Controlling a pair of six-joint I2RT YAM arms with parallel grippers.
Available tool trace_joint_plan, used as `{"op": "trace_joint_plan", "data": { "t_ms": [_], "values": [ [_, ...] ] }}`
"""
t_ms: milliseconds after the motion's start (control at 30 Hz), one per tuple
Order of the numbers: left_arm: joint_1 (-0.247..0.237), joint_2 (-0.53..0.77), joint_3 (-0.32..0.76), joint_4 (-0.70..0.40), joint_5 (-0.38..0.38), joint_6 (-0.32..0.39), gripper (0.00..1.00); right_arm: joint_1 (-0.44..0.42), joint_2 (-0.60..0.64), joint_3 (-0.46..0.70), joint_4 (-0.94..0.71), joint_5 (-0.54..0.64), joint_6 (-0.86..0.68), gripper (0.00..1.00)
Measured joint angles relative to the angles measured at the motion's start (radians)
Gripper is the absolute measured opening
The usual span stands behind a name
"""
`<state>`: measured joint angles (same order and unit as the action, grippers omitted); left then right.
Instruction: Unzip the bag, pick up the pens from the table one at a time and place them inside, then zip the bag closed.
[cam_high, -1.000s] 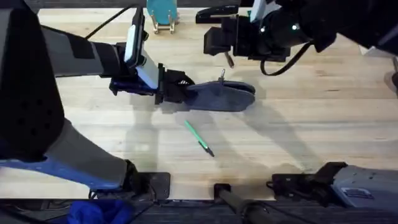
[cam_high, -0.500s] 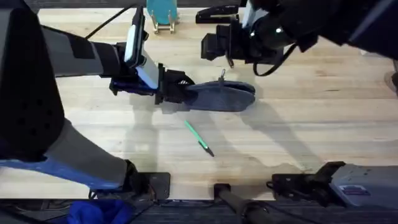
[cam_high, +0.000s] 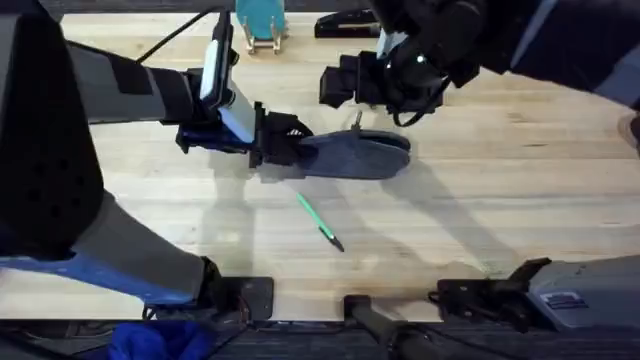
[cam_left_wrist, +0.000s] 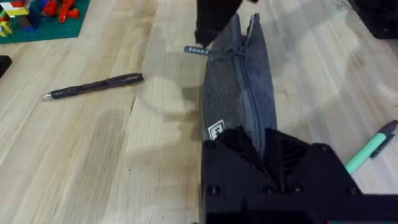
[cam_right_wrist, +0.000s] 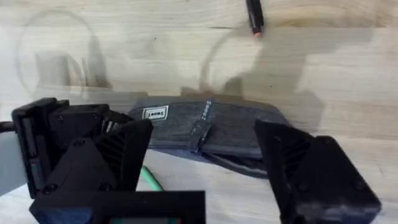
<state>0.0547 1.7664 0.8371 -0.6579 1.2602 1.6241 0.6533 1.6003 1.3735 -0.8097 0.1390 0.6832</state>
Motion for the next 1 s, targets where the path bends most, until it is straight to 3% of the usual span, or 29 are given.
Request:
{"op": "trace_joint_plan", "data": {
  "t_ms": [1000],
  "values": [
    [0.000, 0.000, 0.000, 0.000, 0.000, 0.000, 0.043, 0.038, 0.100, -0.002, 0.009, -0.009, 0.073, 0.997]
  ]
}}
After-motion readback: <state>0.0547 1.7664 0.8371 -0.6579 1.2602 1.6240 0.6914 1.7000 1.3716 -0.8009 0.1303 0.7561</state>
